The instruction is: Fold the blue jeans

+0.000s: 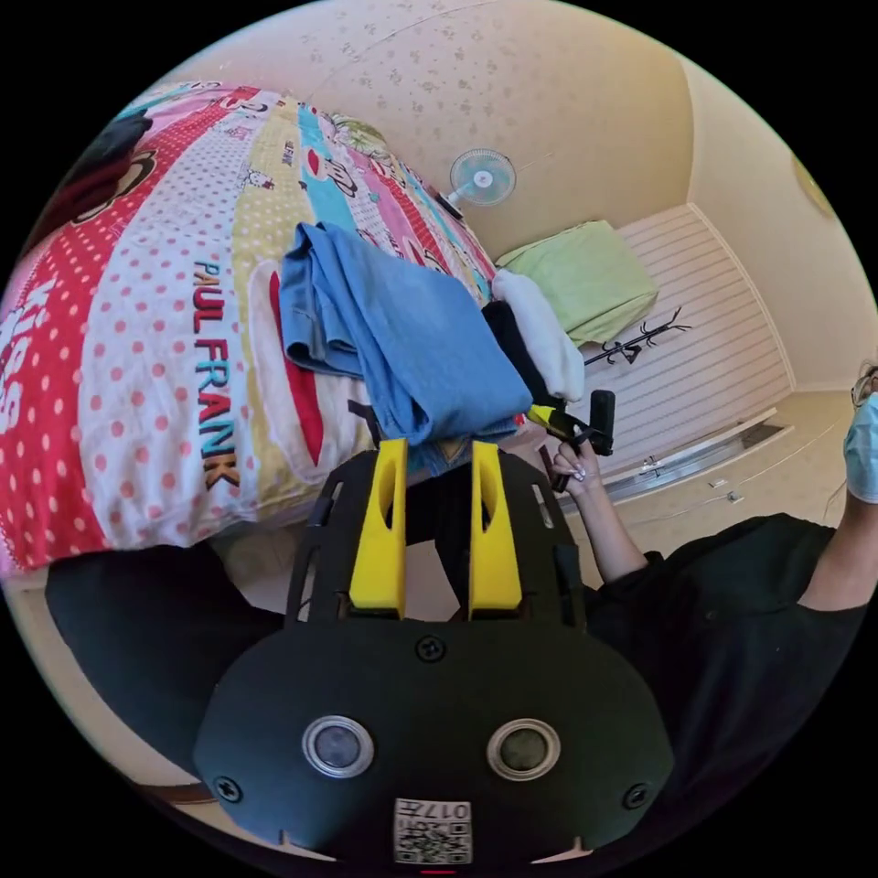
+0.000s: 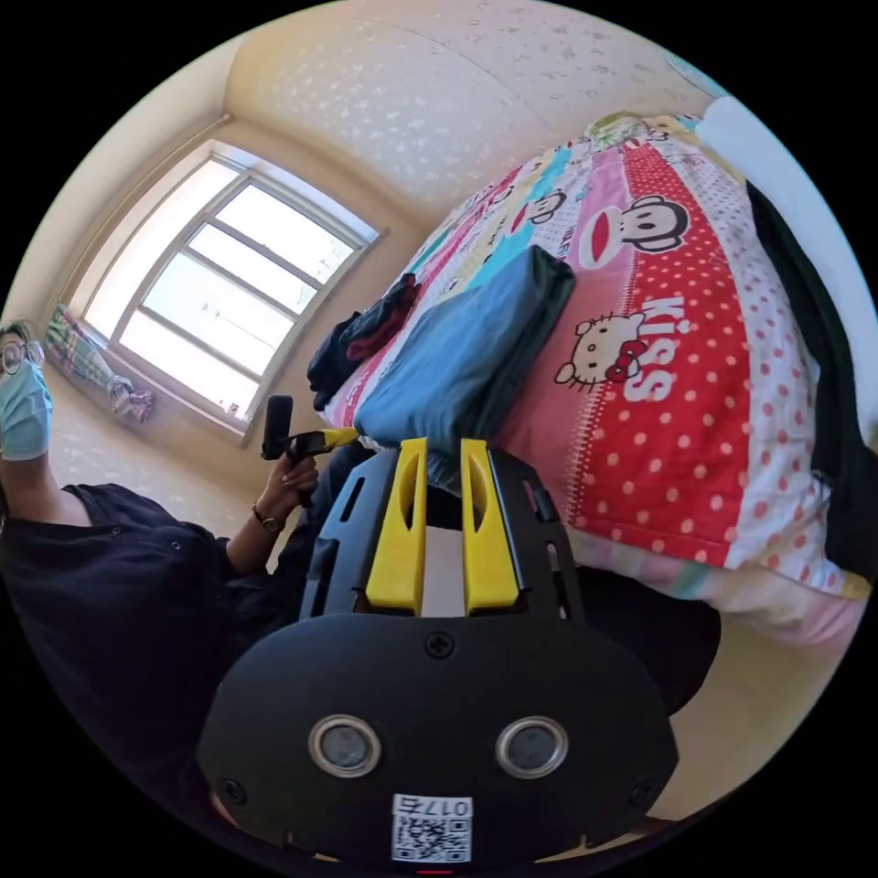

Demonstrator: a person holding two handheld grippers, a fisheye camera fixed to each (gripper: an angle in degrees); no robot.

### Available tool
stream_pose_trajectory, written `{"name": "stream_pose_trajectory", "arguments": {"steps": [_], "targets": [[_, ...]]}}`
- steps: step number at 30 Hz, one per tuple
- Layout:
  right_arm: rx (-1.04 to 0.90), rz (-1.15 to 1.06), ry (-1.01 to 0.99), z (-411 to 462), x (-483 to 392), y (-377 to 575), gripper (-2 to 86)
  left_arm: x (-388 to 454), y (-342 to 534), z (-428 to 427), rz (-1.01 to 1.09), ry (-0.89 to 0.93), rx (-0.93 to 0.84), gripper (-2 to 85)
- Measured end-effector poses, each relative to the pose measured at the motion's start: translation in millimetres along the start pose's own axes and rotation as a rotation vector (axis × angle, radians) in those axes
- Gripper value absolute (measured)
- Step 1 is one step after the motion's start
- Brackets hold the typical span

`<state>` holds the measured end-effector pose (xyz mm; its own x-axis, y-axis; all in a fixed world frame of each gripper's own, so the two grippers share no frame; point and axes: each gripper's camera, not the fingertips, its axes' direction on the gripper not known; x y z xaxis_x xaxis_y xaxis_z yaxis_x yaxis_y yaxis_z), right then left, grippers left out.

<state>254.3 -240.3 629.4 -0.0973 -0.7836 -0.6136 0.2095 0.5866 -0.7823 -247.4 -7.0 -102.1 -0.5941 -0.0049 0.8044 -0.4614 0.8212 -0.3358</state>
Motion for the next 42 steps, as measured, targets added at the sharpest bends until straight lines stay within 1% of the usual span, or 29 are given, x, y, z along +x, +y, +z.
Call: {"name": "stream_pose_trajectory", "arguments": {"steps": [1, 3, 5, 7, 9, 10, 12, 13, 14, 16, 17, 19, 21, 22, 23, 24, 26, 31, 37, 39, 40, 42], "targets": [[0.042, 0.021, -0.009, -12, 1, -4, 8.2, 0, -5, -6, 0.000, -0.015, 0.019, 13.0], [0.097, 0.028, -0.033, -24, 2, -21, 12.0, -2, -31, -26, 0.024, -0.073, 0.120, 15.2], [0.136, 0.053, -0.027, -24, 5, -52, 16.0, -11, -59, -28, 0.017, -0.118, 0.151, 17.1], [0.155, 0.082, -0.013, -14, 12, -73, 18.0, -27, -87, -18, -0.005, -0.163, 0.140, 19.3], [0.138, 0.137, -0.002, 6, 26, -89, 19.2, -55, -110, 16, -0.095, -0.228, 0.048, 22.3], [0.082, 0.187, 0.006, 25, 36, -94, 19.9, -61, -112, 27, -0.116, -0.233, 0.013, 22.4], [0.137, 0.218, 0.078, 33, 37, -87, 19.2, -47, -97, 40, -0.086, -0.375, 0.091, 21.9], [0.174, 0.230, 0.075, 32, 30, -78, 19.2, -42, -92, 43, -0.083, -0.394, 0.099, 21.5], [0.163, 0.219, 0.020, 32, 23, -73, 19.0, -31, -81, 50, -0.076, -0.409, 0.115, 20.4], [0.135, 0.213, -0.031, 35, 12, -63, 18.3, -19, -62, 57, -0.085, -0.431, 0.152, 17.5], [0.115, 0.206, -0.048, 38, 6, -56, 17.3, -14, -50, 58, -0.107, -0.410, 0.176, 14.8], [0.113, 0.213, -0.050, 38, 2, -46, 14.0, -16, -34, 58, -0.178, -0.300, 0.194, 10.4], [0.116, 0.246, -0.130, 35, 6, -38, 12.1, -24, -16, 58, -0.240, -0.103, 0.194, 5.8], [0.116, 0.261, -0.248, 31, 10, -32, 11.3, -24, -13, 57, -0.238, -0.040, 0.187, 4.8], [0.116, 0.254, -0.354, 26, 10, -27, 10.8, -22, -8, 55, -0.232, 0.081, 0.158, 4.6], [0.117, 0.245, -0.389, 22, 8, -24, 10.7, -15, -5, 53, -0.203, 0.191, 0.135, 4.4], [0.114, 0.169, -0.441, 1, -8, -17, 10.3, 3, -2, 42, -0.153, 0.271, 0.138, 4.3], [0.195, 0.021, -0.503, -67, -34, -28, 8.7, 63, -22, 10, 0.022, 0.310, 0.159, 4.4], [0.287, -0.229, -0.576, -178, -49, -98, 8.3, 129, -57, -3, 0.234, 0.391, 0.200, 5.0], [0.303, -0.340, -0.553, -221, -61, -123, 8.3, 150, -59, 3, 0.305, 0.454, 0.188, 3.9], [0.317, -0.411, -0.519, -253, -69, -138, 8.3, 153, -58, 6, 0.320, 0.463, 0.182, 3.4], [0.367, -0.455, -0.444, -306, -72, -157, 8.2, 161, -51, 21, 0.339, 0.444, 0.133, 2.7]]}}
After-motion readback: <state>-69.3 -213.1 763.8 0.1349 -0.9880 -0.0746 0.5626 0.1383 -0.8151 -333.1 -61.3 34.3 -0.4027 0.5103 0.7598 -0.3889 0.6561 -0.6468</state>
